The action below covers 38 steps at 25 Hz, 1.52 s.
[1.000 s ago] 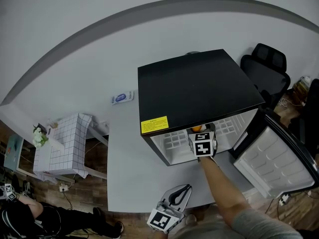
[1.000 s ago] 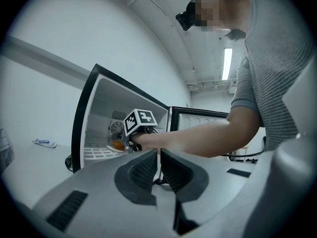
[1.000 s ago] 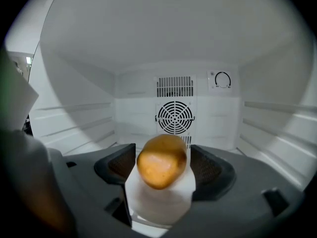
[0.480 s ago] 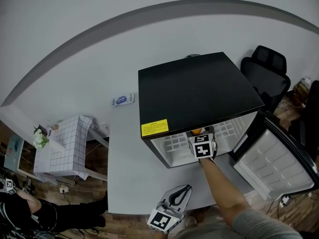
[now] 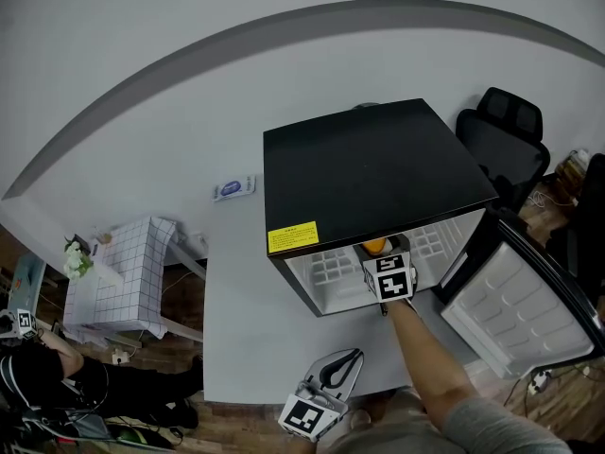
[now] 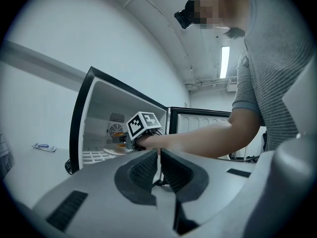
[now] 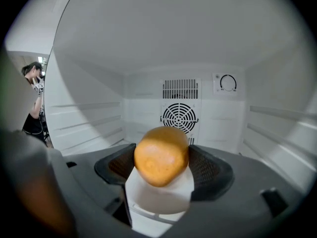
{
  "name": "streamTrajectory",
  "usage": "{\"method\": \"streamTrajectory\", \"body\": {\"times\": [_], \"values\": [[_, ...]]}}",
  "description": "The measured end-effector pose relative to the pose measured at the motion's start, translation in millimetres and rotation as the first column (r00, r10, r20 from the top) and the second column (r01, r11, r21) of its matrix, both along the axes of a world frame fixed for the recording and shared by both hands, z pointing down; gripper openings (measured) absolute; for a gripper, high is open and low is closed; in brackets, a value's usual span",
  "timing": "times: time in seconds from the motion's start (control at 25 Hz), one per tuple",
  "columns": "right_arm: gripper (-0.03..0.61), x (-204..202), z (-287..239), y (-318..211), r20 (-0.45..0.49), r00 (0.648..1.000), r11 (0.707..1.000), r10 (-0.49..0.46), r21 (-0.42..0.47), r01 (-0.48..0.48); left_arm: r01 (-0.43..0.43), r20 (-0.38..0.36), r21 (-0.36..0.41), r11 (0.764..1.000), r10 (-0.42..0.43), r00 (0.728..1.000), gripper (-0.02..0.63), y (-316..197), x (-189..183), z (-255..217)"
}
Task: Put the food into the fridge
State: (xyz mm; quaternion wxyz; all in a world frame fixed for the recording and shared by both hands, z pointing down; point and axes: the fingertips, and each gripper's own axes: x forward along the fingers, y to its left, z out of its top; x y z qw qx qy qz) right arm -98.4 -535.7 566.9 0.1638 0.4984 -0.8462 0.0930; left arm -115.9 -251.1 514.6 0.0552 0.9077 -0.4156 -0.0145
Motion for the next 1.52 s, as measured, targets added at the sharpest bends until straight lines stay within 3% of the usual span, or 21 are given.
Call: {"method": "streamTrajectory", "body": {"times": [0.44,1.04,1.52], "values": [[0.327,13.1,-32.5,36.0,-0.035,0.996,0.988,-0.081,0.13,0.085,-0.045,0.002,0.036,0.998,0.045,0.999,0.012,8.1,16.7,-9.5],[0.327,23.5,-73.3,132.3,0.041,0.972,0.946,-0.233,0.243,0.217,-0.087,0.014,0.07,0.994,0.086,0.996,0.012,26.2,29.8,-19.2],[0.327,31.2,-104.2,200.2,0.14,0.937,0.91,-0.32,0.319,0.264,-0.085,0.025,0.039,0.996,0.084,0.996,0.012,43.5,30.0,-13.6]]}}
